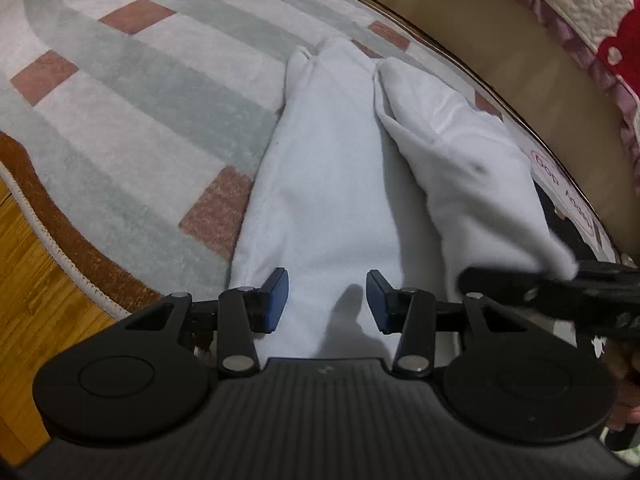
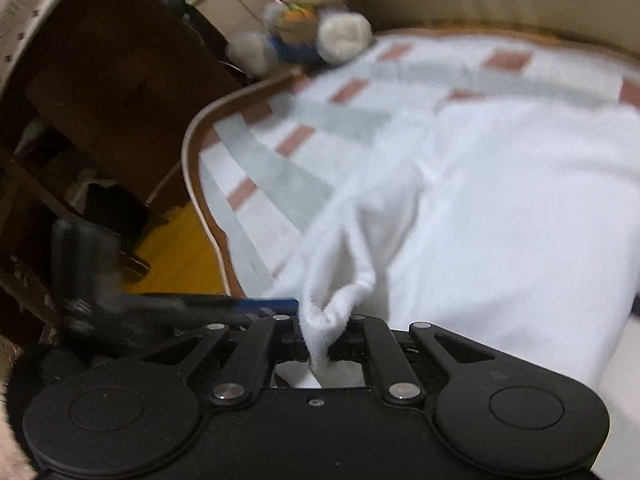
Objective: Fold clothes
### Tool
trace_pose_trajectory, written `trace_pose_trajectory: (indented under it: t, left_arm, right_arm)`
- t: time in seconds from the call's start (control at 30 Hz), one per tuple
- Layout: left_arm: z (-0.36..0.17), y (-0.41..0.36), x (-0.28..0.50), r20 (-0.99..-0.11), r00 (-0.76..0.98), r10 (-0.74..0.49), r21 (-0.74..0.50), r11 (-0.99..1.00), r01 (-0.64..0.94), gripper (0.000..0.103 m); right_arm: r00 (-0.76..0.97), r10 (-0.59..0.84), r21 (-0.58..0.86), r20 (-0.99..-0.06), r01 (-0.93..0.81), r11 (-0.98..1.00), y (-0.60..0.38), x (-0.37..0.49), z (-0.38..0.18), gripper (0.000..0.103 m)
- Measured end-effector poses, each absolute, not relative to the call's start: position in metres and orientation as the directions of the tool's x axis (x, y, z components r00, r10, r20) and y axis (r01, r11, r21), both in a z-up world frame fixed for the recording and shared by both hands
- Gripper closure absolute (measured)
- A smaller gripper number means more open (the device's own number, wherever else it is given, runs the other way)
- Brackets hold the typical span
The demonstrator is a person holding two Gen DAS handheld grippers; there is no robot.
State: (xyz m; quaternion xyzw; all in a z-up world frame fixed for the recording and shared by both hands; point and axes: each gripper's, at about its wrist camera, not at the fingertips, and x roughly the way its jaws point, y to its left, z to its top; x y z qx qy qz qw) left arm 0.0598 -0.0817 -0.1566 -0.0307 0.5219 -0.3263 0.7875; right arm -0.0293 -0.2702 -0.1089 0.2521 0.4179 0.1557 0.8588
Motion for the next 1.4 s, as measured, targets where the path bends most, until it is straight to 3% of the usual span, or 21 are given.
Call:
trace_pose_trajectory:
  t: [0.17, 0.3, 0.43, 0.5, 0.73, 0.87, 0.93, 1.03, 1.13, 1.23, 1.33, 1.4]
  left_arm:
    - [-0.159, -0.059, 0.074, -0.786, 0.2, -0.585, -0.476, 0.779, 0.407, 0.06]
    - [-0.16, -0.045, 0.083, -0.774, 0.202, -0.6, -0.506, 0.778, 0.372, 0.06]
    - [-0.172, -0.027, 0.095, -0.726, 0.159, -0.669, -0.621, 0.738, 0.264, 0.06]
    - [-0.176, -0.024, 0.099, -0.733, 0.149, -0.664, -0.621, 0.742, 0.253, 0.075]
    - [-0.177, -0.016, 0.1, -0.691, 0.149, -0.707, -0.674, 0.705, 0.22, 0.071]
    - [-0.163, -0.011, 0.103, -0.62, 0.197, -0.76, -0.721, 0.65, 0.241, 0.066]
    - [-0.164, -0.017, 0.104, -0.629, 0.188, -0.754, -0.71, 0.656, 0.257, 0.064]
    - [-0.168, -0.023, 0.106, -0.666, 0.179, -0.725, -0.678, 0.687, 0.26, 0.064]
    - [-0.167, -0.02, 0.107, -0.671, 0.191, -0.717, -0.673, 0.696, 0.249, 0.063]
    - [-0.162, -0.015, 0.109, -0.648, 0.204, -0.734, -0.692, 0.679, 0.247, 0.061]
    - [-0.157, -0.009, 0.11, -0.624, 0.218, -0.751, -0.709, 0.661, 0.246, 0.058]
    - [-0.154, -0.005, 0.111, -0.608, 0.227, -0.761, -0.721, 0.648, 0.245, 0.058]
  right_arm:
    - [0.603, 0.465, 0.537, -0.649, -0.07, 0.841, -0.267, -0.035, -0.105, 0.094]
    - [0.65, 0.488, 0.553, -0.582, -0.123, 0.824, -0.267, -0.033, -0.087, 0.094]
    - [0.634, 0.557, 0.569, -0.536, -0.216, 0.794, -0.254, -0.02, -0.076, 0.094]
    - [0.591, 0.584, 0.536, -0.557, -0.282, 0.796, -0.234, -0.013, -0.081, 0.094]
    - [0.548, 0.579, 0.496, -0.603, -0.311, 0.811, -0.214, -0.007, -0.113, 0.094]
    - [0.57, 0.488, 0.349, -0.661, -0.343, 0.872, -0.195, -0.01, -0.103, 0.094]
    - [0.587, 0.421, 0.25, -0.692, -0.352, 0.902, -0.181, -0.008, -0.1, 0.094]
    - [0.551, 0.355, 0.136, -0.755, -0.399, 0.907, -0.162, -0.003, -0.111, 0.084]
    - [0.508, 0.391, 0.221, -0.767, -0.363, 0.905, -0.177, -0.002, -0.125, 0.08]
    - [0.512, 0.454, 0.364, -0.73, -0.271, 0.891, -0.212, -0.016, -0.117, 0.076]
    - [0.59, 0.489, 0.449, -0.643, -0.227, 0.864, -0.257, -0.054, -0.094, 0.057]
    - [0.641, 0.423, 0.4, -0.641, -0.191, 0.896, -0.278, -0.075, -0.084, 0.056]
